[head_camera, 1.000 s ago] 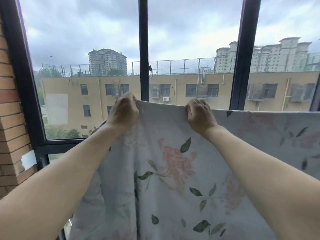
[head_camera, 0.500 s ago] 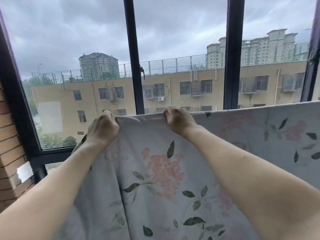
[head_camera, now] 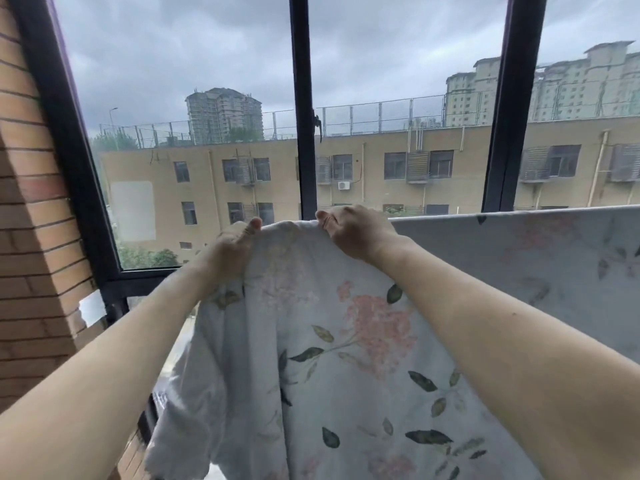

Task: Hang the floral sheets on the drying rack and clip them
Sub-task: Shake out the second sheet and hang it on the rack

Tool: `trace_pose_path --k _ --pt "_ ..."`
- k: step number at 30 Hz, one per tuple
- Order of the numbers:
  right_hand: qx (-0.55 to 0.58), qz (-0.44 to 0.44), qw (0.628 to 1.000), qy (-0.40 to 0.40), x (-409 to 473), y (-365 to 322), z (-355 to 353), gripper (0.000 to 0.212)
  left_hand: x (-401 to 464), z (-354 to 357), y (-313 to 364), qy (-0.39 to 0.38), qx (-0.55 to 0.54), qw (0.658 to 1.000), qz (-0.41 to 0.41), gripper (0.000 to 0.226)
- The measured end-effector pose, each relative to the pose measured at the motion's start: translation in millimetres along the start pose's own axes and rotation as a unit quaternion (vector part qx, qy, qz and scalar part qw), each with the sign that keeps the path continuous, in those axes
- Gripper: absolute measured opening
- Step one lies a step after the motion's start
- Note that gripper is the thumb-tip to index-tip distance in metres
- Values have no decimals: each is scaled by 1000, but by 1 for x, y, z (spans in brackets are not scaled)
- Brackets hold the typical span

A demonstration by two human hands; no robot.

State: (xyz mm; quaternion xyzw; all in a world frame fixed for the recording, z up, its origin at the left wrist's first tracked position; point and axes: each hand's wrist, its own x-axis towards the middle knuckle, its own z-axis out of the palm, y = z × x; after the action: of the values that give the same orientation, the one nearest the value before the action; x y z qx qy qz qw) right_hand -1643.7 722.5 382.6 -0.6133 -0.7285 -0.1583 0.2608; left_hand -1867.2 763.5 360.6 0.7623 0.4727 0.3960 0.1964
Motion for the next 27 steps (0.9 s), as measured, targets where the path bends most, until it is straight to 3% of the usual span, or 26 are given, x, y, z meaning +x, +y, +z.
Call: trace_pose_path --k 2,7,11,14,19,23,27 --pt "-36 -14 999 36 7 -22 12 49 -11 -1 -23 -41 -18 999 13 64" --pt "-79 10 976 204 12 -64 51 51 -43 -13 -89 -75 -87 993 -41 42" --pt "-97 29 960 259 11 -67 66 55 -62 -11 -112 -41 3 998 -49 20" --pt "-104 43 950 293 11 -63 67 53 -70 -10 -102 -7 32 998 -47 20" --pt "-141 59 943 296 10 -57 69 41 -76 -21 -107 41 140 989 -39 14" --pt "-156 62 950 262 11 -74 68 44 -66 -35 -116 30 230 973 -5 14" --pt "-135 96 954 250 17 -112 77 47 -52 -41 -131 5 236 972 20 23"
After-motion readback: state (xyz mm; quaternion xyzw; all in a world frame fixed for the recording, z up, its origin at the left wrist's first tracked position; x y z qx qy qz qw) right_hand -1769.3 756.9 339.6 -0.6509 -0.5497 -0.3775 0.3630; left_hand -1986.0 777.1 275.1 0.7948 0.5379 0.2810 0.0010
